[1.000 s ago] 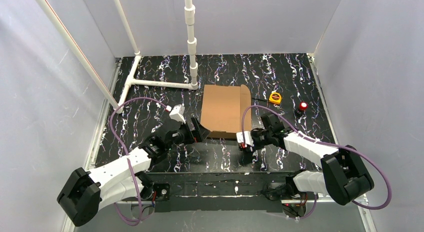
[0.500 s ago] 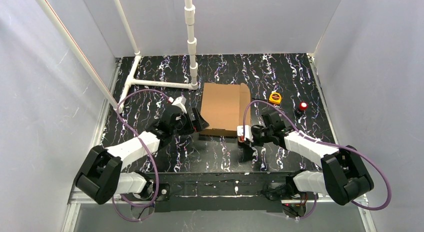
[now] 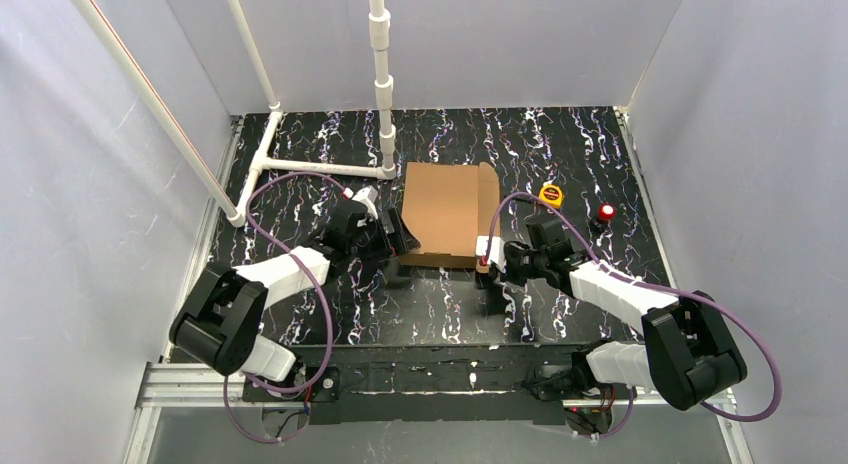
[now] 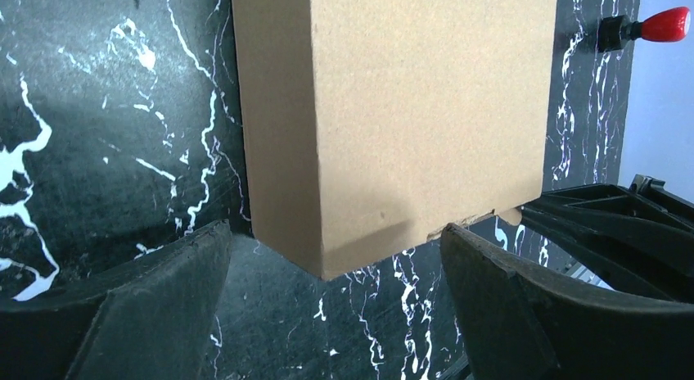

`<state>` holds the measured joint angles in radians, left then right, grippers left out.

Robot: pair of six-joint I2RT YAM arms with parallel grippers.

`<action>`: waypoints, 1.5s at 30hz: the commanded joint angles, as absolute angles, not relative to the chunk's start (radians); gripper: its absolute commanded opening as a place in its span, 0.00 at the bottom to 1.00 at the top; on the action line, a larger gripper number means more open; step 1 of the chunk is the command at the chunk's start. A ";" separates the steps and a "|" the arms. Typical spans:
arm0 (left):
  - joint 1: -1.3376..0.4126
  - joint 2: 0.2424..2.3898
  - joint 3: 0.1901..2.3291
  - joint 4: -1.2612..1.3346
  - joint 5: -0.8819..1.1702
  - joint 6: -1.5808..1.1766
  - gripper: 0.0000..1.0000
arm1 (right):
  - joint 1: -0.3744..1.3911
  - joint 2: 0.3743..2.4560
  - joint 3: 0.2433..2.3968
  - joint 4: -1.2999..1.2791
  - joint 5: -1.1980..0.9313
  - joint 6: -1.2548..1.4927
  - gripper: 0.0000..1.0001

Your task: Fold the paper box

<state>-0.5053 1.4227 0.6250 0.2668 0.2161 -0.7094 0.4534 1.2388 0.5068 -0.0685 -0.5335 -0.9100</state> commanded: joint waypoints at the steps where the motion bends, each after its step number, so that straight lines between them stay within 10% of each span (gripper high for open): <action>1: -0.494 1.452 0.678 0.284 0.258 -0.671 0.96 | 0.448 1.255 0.528 -0.009 -0.525 -0.859 0.24; 25: -0.471 1.577 0.711 0.282 0.330 -0.629 0.74 | 0.431 1.290 0.564 0.048 -0.588 -0.750 0.01; 45: -0.468 1.611 0.721 0.282 0.381 -0.644 0.71 | 0.477 1.328 0.612 0.075 -0.538 -0.647 0.01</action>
